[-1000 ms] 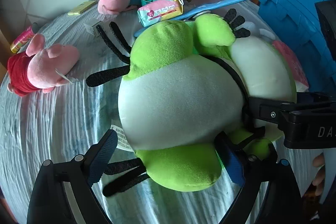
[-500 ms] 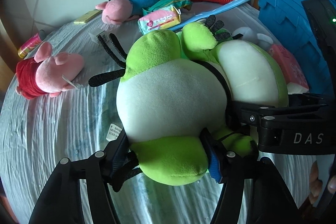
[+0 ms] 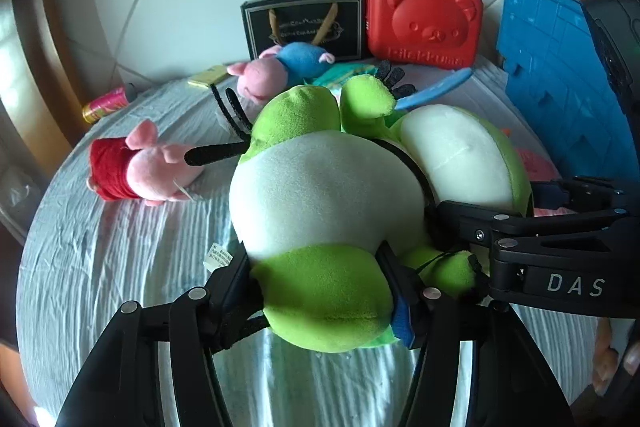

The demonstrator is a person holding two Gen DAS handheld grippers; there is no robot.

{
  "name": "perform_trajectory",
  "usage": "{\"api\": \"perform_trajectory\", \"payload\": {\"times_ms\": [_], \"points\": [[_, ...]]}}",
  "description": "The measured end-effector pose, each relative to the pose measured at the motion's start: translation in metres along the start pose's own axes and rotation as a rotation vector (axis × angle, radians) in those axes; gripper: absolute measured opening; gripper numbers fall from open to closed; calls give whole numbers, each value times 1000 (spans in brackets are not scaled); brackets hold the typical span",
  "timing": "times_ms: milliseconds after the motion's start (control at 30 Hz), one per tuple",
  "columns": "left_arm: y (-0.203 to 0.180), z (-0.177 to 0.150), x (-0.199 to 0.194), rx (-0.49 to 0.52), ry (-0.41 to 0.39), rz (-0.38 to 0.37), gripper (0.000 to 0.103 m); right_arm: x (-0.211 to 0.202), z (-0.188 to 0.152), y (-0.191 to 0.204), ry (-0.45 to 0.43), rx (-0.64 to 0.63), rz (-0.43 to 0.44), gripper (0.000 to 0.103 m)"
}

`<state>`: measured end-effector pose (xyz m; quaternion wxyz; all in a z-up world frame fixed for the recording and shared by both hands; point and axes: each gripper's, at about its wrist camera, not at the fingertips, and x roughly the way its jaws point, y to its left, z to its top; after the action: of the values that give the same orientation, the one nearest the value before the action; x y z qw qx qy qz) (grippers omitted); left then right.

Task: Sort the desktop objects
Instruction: 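Grasp the green frog plush between both tools, then lift the green frog plush with both tools over the blue bin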

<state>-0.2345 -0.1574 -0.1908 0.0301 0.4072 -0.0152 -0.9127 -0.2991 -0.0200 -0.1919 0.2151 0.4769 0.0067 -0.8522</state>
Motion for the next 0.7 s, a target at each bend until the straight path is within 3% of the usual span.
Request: {"api": "perform_trajectory", "payload": {"times_ms": [400, 700], "points": [[26, 43, -96, 27, -243, 37, 58, -93, 32, 51, -251, -69, -17, 73], [5, 96, -155, 52, -390, -38, 58, -187, 52, 53, -444, -71, -132, 73]]}}
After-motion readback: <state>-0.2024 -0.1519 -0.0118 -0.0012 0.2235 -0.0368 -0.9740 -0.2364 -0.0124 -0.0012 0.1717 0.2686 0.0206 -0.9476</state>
